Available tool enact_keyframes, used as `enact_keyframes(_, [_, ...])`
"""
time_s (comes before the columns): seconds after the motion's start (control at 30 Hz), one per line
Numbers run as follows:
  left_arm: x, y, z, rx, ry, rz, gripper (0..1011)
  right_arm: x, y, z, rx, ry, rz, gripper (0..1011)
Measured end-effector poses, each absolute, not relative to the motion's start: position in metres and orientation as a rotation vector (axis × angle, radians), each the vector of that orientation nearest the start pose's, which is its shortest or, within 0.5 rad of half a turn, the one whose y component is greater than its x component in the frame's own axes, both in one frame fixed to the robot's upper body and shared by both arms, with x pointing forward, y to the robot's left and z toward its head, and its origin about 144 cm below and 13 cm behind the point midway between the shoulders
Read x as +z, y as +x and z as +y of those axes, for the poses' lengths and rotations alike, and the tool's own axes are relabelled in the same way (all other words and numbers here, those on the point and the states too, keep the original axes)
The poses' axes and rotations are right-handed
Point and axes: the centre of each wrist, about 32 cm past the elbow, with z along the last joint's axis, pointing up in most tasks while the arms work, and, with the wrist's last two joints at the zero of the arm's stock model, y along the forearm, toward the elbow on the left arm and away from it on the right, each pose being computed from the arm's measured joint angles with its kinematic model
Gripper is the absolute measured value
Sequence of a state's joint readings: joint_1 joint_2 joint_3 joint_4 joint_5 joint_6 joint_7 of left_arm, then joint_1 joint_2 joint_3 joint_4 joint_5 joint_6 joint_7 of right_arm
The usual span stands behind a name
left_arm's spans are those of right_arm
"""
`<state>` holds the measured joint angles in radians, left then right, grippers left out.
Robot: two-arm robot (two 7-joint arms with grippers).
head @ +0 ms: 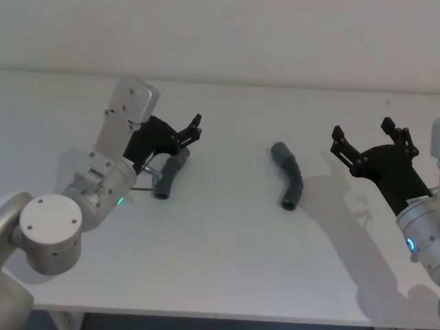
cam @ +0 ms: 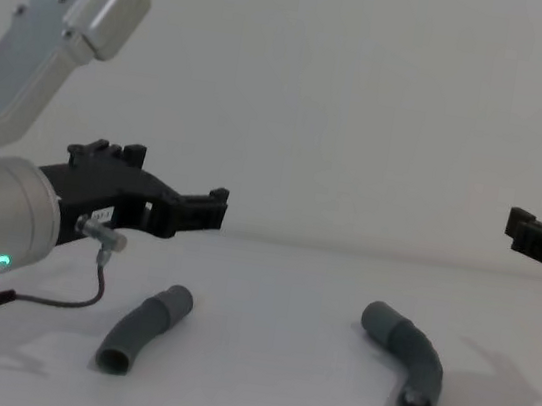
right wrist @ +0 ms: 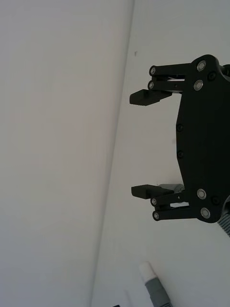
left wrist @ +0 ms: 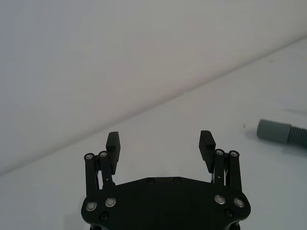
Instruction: Use both hands to pick up one end of the pipe from the table, align the ends, and insert them.
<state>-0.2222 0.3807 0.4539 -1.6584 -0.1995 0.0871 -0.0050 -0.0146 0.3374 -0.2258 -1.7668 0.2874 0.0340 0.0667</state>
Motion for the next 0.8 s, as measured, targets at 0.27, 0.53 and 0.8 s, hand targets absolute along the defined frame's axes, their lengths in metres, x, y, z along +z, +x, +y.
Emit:
enact_keyframes(0.27, [1.216,0.476,0.194,1.132,0.189,-0.165,1002,1.189,0.443,-0.237,-1.230,0.026,-0.075,1002])
enact_keyframes(0.53, [1.224,0.467,0.199,1.136,0.265,-0.093,1002,1.189,0.443,-0.237,-1.230,0.026,-0.075,1002])
enact_keyframes(0.8, [1.226,0.465,0.203,1.125,0.315,-0.038,1002,1.189,0.443,-0.237,-1.230,0.026,-0.075,1002])
